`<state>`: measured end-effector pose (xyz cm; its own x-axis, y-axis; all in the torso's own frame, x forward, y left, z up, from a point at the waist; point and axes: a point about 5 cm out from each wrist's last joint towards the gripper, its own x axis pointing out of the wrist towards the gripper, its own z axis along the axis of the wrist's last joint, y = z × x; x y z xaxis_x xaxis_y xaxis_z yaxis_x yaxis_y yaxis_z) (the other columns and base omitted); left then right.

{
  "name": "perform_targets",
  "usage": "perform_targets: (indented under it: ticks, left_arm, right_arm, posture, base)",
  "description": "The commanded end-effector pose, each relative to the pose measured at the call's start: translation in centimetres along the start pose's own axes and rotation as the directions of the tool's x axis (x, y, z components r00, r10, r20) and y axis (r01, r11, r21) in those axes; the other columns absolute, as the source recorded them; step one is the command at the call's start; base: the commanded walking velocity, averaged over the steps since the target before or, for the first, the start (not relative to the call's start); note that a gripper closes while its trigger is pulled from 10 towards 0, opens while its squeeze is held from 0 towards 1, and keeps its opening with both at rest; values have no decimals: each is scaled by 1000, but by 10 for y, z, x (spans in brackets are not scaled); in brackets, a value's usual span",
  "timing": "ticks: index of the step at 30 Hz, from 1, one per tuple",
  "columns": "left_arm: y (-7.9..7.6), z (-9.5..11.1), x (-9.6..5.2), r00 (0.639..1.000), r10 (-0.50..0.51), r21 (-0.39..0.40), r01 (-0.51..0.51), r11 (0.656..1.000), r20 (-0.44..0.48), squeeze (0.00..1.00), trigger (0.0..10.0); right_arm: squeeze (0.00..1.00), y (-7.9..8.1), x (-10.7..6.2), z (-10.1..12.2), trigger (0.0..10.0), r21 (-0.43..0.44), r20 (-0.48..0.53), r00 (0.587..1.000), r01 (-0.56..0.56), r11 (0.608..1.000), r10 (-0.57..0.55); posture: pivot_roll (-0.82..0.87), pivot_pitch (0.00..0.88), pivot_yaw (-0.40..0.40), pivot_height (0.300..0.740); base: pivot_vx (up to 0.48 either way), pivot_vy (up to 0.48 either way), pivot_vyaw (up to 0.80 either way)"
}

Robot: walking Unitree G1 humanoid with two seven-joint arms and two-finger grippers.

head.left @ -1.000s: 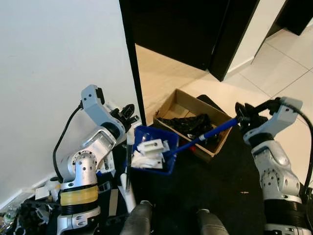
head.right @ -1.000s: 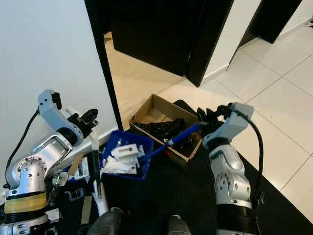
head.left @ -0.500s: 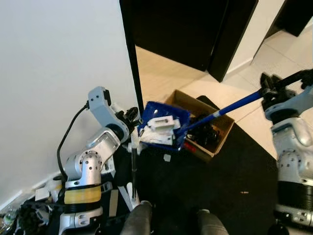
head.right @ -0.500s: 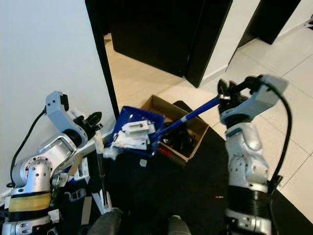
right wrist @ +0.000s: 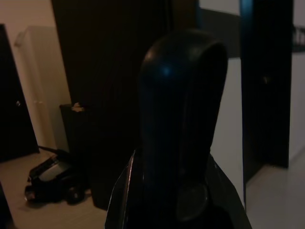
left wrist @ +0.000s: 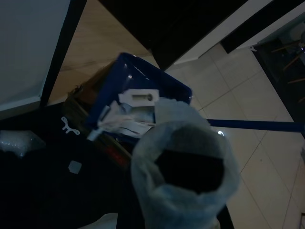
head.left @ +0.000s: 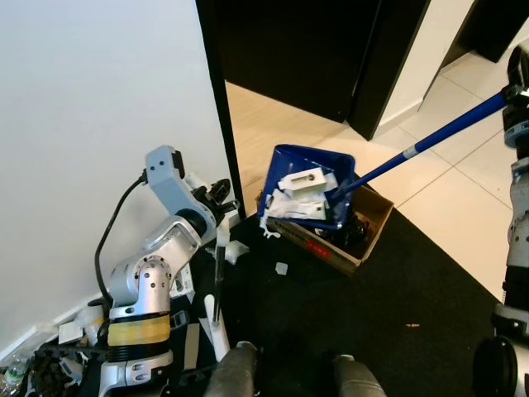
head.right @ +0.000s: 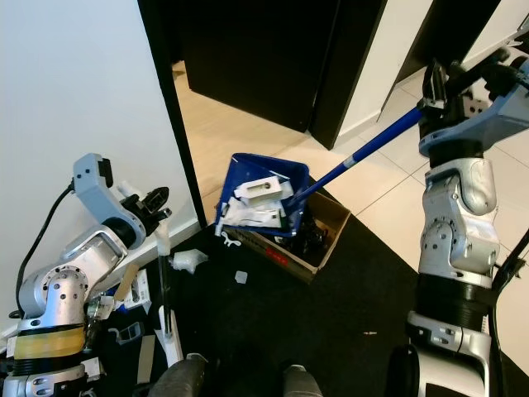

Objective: Sweep floor

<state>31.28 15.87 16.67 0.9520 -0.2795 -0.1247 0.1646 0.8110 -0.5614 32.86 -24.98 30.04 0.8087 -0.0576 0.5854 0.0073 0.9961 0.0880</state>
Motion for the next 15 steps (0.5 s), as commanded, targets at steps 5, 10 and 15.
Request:
perform_targets:
  ticks: [5, 10, 15]
  left_arm:
    - [1, -5, -1, 1000, -11, -17, 11, 1000, -1, 0, 10000]
    - [2, -6, -2, 1000, -9, -18, 9, 1000, 3, 0, 10000]
    - [2, -4, -2, 1000, -15, -21, 15, 1000, 11, 0, 10000]
  right_arm:
    - [0, 20, 17, 24, 10000, -159, 154, 982, -88, 983, 113]
    - [0, 28, 24, 33, 10000, -218, 224, 963, -100, 971, 150]
    - [0, 31, 31, 38, 10000, -287, 295, 944, -58, 956, 146]
  posture:
    - [105, 87, 38, 740]
    - [114, 74, 33, 740]
    - [123, 68, 34, 740]
  base:
    - [0, 0, 0]
    - [0, 0, 0]
    - [0, 0, 0]
